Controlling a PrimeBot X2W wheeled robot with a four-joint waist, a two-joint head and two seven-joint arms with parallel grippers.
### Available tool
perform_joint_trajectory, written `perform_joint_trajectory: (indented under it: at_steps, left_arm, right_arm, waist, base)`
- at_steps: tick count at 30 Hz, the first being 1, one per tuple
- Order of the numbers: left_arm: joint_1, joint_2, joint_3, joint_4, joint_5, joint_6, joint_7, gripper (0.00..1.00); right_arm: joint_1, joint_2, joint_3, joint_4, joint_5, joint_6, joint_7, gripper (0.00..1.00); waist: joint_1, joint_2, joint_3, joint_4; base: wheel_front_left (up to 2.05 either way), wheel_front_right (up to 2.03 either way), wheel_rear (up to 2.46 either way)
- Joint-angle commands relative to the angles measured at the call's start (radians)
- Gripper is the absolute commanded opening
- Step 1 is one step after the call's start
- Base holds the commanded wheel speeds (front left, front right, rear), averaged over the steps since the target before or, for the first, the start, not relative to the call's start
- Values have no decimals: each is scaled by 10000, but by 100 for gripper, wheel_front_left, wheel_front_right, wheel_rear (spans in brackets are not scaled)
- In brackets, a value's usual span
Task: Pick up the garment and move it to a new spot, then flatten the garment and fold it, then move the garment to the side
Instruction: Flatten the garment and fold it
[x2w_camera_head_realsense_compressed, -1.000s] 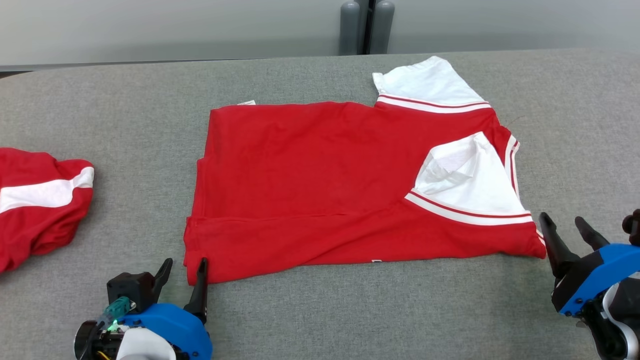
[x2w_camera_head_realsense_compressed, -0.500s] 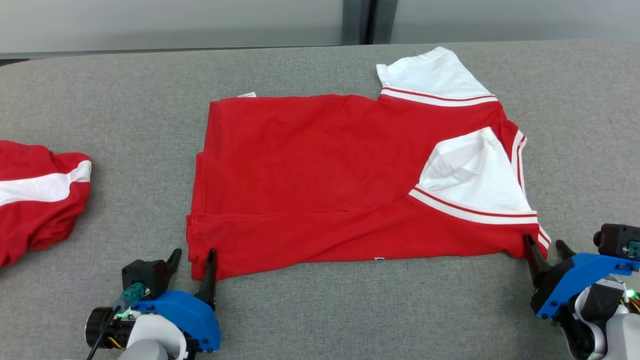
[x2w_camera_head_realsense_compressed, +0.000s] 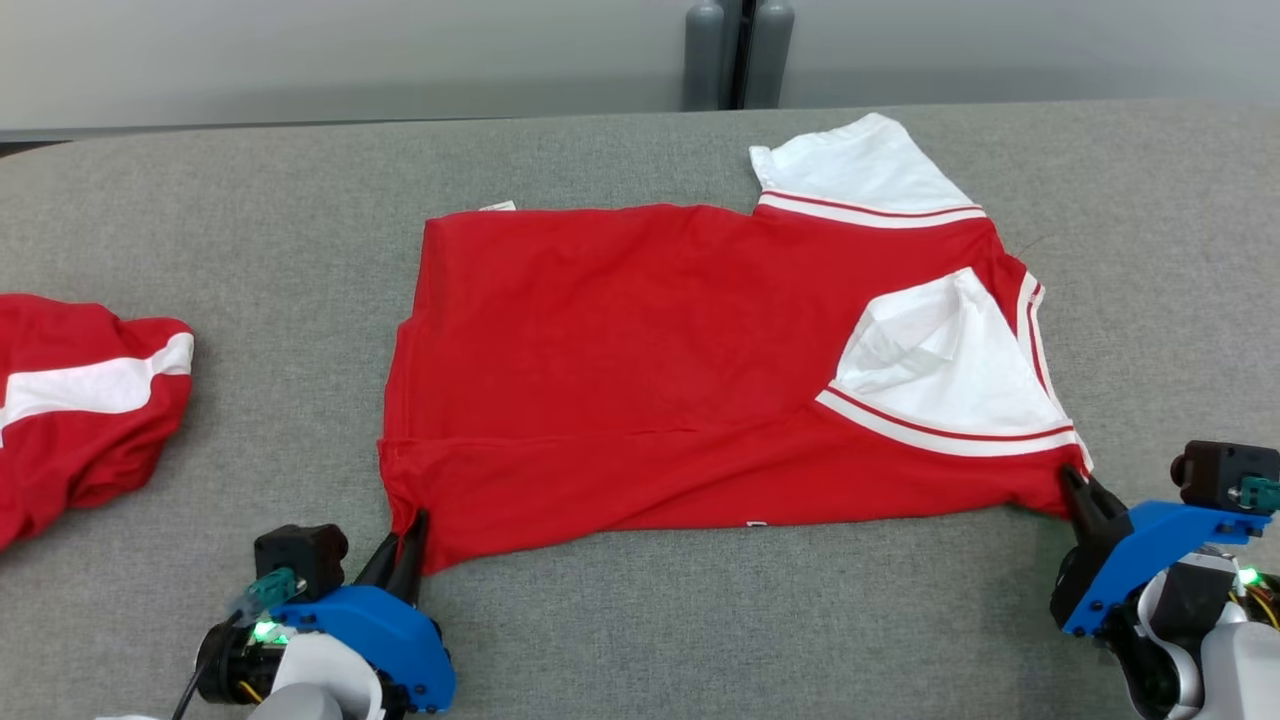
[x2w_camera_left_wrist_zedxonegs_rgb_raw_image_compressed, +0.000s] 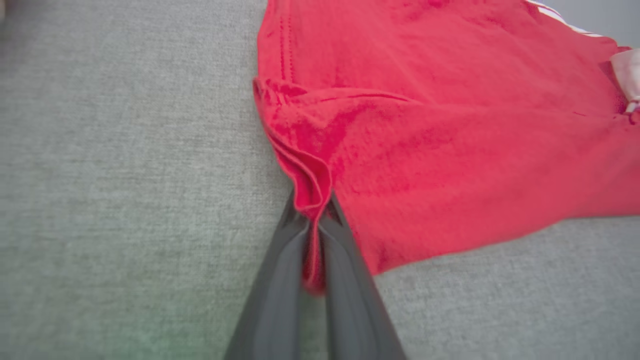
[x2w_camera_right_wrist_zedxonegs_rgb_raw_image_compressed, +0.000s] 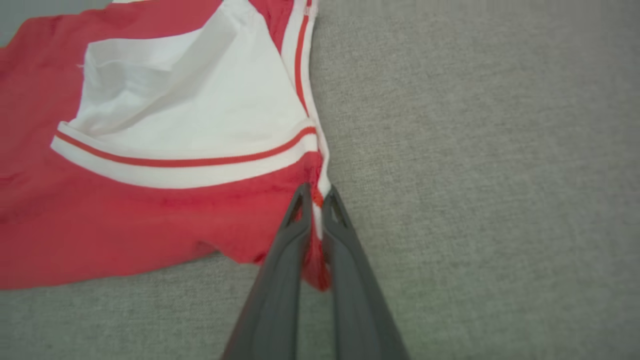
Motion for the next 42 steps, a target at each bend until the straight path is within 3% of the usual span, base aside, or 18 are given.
perform_joint_trajectory:
  at_steps: [1,9,22,23,24,34,38,42]
  left_arm:
    - [274,111,102,-44,-125,55,-27,0]
    - [1083,575,534,-1376,-569,427,39,0]
    - [3067,1188,490,-4141,-975,1564,1016,0]
    - [3076,1231,418,-4135,-882,1607,1055,39]
    - [3041,1201,421,-4094,-858,1616,1014,100]
    - [2775,1366,361,-3954,-1043,1457,1488,100]
    - [1932,1792,408,-3877,-725,1228,1766,100]
    - [549,1774,306,-3543,-473,1087,2346,100]
  right_arm:
    - [129,-3,-56,-247,-87,1,69,0]
    - [941,-15,-162,-1511,50,-1,818,0]
    - [2454,-13,-457,-2753,647,-1,1701,0]
    - [2511,-14,-441,-2726,694,1,1731,0]
    - [2556,-12,-431,-2676,744,1,1753,99]
    - [1999,-15,-237,-3208,218,1,2104,100]
    - [1240,-280,22,-3690,-97,1,2492,100]
    - [95,-680,490,-3724,-87,1,2877,100]
  waist:
    - [-1,0,-90,-36]
    - [-1,0,-483,-82]
    - [-1,0,-707,98]
    - [-1,0,-711,115]
    - [-1,0,-719,126]
    - [-1,0,-831,-12]
    - [-1,0,-717,-34]
    - [-1,0,-451,-6]
  base:
    - [0,0,0]
    - [0,0,0]
    - [0,0,0]
    - [0,0,0]
    - [0,0,0]
    - [0,0,0]
    - [0,0,0]
    - [0,0,0]
